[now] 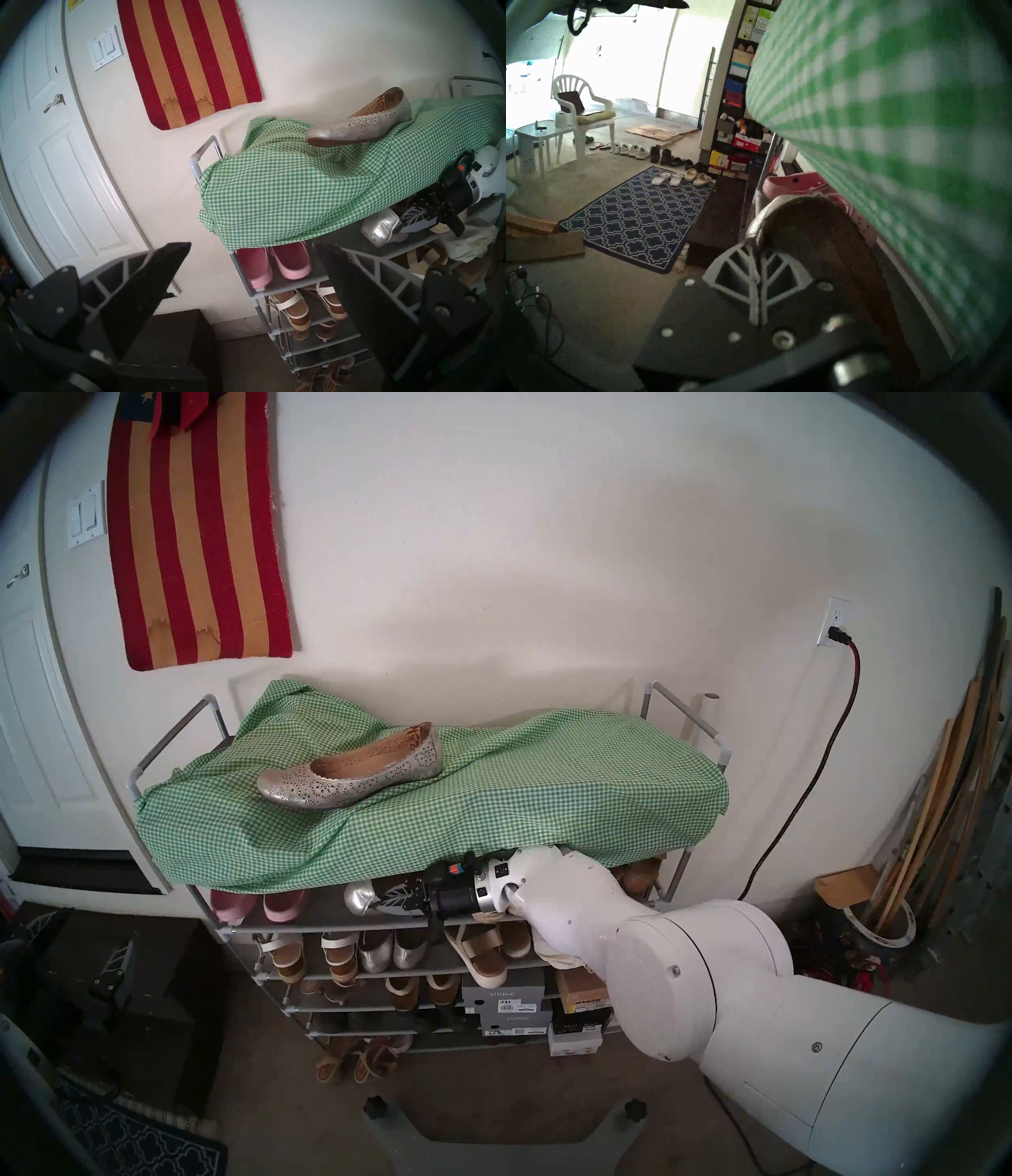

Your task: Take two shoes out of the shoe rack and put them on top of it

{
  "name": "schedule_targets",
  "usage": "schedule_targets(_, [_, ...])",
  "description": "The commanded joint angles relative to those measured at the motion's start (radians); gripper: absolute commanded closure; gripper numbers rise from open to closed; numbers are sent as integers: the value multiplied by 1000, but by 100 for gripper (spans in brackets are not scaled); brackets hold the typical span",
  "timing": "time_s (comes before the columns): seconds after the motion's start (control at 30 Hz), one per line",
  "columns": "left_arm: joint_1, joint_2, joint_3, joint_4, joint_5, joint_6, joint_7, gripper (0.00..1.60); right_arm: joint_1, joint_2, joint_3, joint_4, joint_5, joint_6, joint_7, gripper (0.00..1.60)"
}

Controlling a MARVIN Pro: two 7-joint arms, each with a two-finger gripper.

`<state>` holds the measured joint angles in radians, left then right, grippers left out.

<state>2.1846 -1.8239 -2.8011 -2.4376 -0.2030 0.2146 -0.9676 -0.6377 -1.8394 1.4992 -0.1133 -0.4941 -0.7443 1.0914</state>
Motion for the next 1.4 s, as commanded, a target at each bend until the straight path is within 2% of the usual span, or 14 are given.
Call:
schedule_targets(0.0, [-4, 6, 2, -6, -3, -5, -3, 0, 39, -33, 1, 9, 16, -71, 123, 160])
schedule_targets(0.03, [-4, 7, 1, -6, -3, -5, -3, 0, 37, -38, -7, 11, 8, -80, 81, 160])
schedule_targets(0.1, [-5, 8, 1, -6, -3, -6, -4, 0, 34, -48, -11, 13, 3, -97, 70, 160])
schedule_targets(0.13, [-6, 8, 1, -6, -3, -6, -5, 0, 33, -58, -12, 13, 3, -102, 101, 160])
schedule_targets(0.17, [-6, 9, 1, -6, -3, -7, -5, 0, 28, -66, -21, 13, -6, -109, 47, 160])
schedule_targets(0.9, [-11, 19, -1, -6, -2, -12, -11, 0, 15, -133, -77, 6, -34, -214, -60, 160])
schedule_targets(1.37, [-13, 24, -3, -6, -2, -14, -15, 0, -2, -168, -120, 3, -60, -216, -111, 160])
